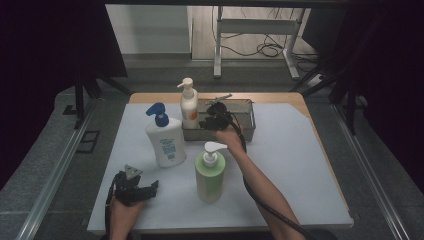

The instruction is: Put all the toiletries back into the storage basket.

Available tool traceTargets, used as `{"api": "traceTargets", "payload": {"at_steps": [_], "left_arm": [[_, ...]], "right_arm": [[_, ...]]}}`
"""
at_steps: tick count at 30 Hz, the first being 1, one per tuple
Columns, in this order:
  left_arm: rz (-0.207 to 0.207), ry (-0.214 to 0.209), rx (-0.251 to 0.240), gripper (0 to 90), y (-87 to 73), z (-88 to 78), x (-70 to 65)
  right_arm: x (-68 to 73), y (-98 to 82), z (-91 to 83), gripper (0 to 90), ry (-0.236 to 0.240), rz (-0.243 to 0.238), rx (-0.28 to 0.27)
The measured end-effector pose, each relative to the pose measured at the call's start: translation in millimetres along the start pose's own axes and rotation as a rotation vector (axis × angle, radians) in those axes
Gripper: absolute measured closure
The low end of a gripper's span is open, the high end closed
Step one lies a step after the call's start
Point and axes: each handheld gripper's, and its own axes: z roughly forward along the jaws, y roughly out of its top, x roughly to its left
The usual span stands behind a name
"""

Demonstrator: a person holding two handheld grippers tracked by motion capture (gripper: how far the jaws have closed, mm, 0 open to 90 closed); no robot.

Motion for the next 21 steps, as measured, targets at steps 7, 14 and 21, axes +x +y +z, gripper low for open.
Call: {"api": "traceTargets", "payload": {"at_steps": [7,14,21], "left_arm": [[0.001,0.0,0.0,13.2,-0.1,0.1,0.0],[0.001,0.001,0.0,13.2,-0.2,0.0,0.1],[0.0,0.0,-0.002,13.2,-0.2,0.1,0.0]], "right_arm": [[-1.8,-1.0,-14.0,49.6,0.004,-0.015,-0.027],[1.2,-0.8,-31.7,42.9,0.013,-0.049,-0.057],[4.8,-5.0,-48.3,37.3,0.03,-0.085,-0.073]]}}
